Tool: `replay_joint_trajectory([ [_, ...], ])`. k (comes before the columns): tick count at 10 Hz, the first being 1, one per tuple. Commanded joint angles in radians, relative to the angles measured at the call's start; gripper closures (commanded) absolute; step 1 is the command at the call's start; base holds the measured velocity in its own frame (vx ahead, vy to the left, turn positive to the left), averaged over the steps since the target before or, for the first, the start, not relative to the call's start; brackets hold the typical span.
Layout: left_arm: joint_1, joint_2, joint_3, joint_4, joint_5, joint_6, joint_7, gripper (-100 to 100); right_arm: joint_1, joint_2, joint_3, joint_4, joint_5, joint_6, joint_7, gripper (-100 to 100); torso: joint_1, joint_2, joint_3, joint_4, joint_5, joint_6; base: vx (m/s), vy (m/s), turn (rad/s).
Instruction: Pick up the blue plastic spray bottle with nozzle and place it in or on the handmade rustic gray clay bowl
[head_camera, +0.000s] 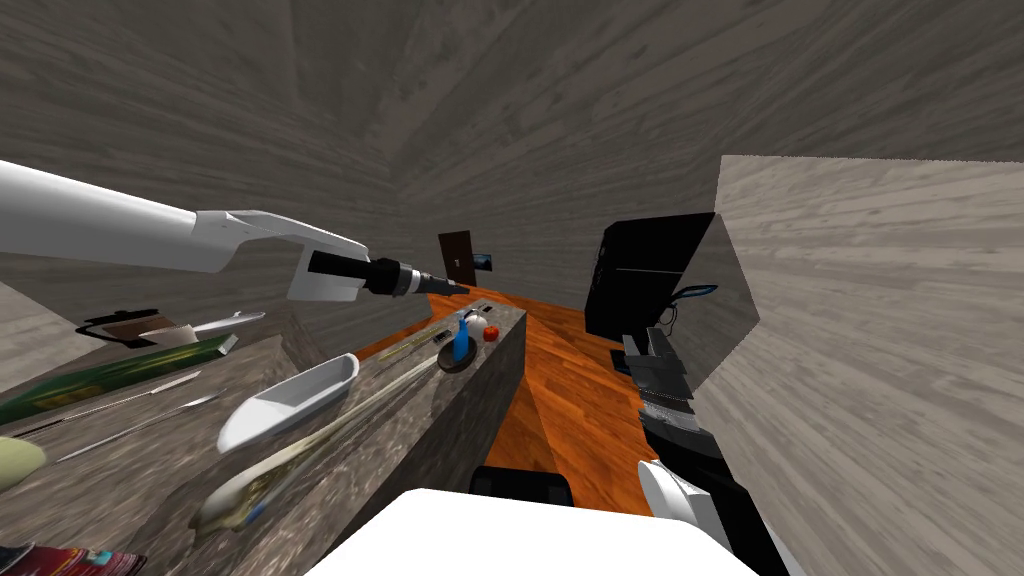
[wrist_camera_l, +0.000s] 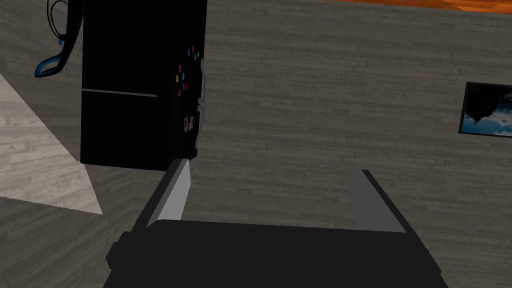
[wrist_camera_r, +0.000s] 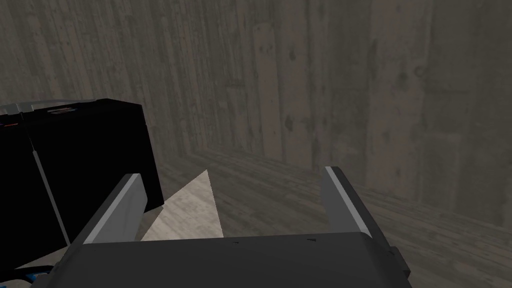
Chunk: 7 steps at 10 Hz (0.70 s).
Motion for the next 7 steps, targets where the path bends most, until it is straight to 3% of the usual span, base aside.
replay_joint_trajectory([
  [1, 0.0, 0.0, 0.0, 0.0, 0.0, 0.0, 0.0, -100, 0.0, 0.0, 0.0, 0.0, 0.0, 0.0, 0.0, 0, 0.0, 0.0, 0.0, 0.0, 0.0, 0.0, -0.024, 0.019, -0.021],
  [2, -0.001, 0.002, 0.0, 0.001, 0.001, -0.001, 0.003, 0, 0.0, 0.0, 0.0, 0.0, 0.0, 0.0, 0.0, 0, -0.001, -0.001, -0.001, 0.0, 0.0, 0.0, 0.0, 0.0, 0.0],
  [7, -0.001, 0.002, 0.0, 0.001, 0.001, -0.001, 0.003, 0, 0.0, 0.0, 0.0, 0.0, 0.0, 0.0, 0.0, 0, -0.002, -0.004, -0.002, -0.001, 0.0, 0.0, 0.0, 0.0, 0.0],
])
